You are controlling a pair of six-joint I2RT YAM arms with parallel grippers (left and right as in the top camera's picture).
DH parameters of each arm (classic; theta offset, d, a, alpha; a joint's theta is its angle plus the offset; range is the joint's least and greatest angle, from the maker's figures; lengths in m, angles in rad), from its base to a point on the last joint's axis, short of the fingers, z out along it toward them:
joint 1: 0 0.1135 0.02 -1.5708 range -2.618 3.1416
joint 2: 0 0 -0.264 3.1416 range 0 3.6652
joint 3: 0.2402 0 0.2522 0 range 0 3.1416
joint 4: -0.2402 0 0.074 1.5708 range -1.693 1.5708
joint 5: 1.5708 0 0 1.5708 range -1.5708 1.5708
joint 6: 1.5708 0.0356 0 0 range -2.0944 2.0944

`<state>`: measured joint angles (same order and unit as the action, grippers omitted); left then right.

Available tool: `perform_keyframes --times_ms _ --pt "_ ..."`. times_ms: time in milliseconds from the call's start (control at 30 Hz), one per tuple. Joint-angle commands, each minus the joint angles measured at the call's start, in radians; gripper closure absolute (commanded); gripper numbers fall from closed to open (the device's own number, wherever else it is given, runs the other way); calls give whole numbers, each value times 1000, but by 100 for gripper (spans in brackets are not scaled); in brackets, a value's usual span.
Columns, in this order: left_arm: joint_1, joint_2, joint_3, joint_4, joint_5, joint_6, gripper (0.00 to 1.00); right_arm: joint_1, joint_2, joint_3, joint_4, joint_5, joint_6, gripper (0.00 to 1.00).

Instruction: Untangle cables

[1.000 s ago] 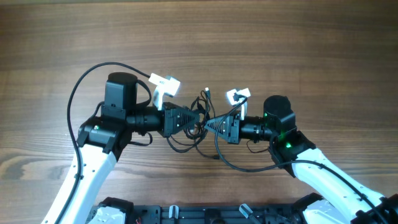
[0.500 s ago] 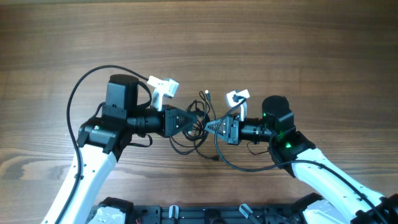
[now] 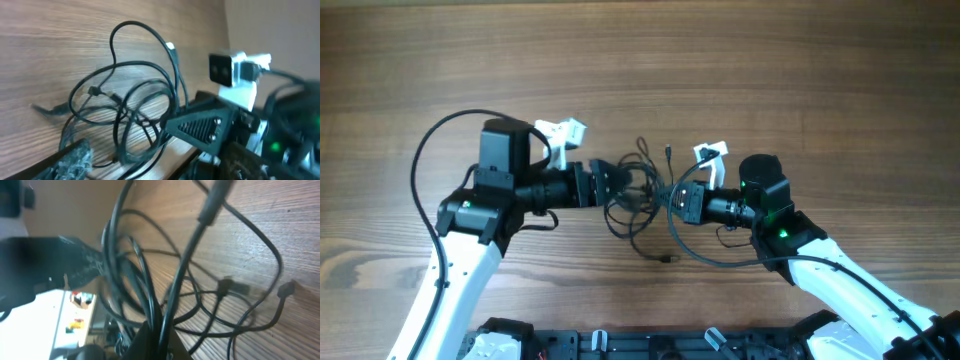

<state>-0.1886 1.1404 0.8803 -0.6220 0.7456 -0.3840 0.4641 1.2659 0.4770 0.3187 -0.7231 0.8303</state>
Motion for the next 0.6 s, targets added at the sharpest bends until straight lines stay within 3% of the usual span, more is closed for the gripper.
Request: perform_keyframes --times_ms 0,167,333,467,567 --pt "-1 -12 17 -3 -37 -186 24 -2 7 -1 13 29 72 96" --pt "-64 -12 17 -24 -67 -246 34 -2 7 -1 13 28 91 96" --pt "-134 -11 17 -64 -252 -365 32 -2 7 -1 14 28 96 96" --pt "-182 -1 17 -68 -383 -338 34 0 7 -1 14 23 97 96" --pt "-217 25 16 -68 -498 -300 42 0 7 -1 14 8 98 96"
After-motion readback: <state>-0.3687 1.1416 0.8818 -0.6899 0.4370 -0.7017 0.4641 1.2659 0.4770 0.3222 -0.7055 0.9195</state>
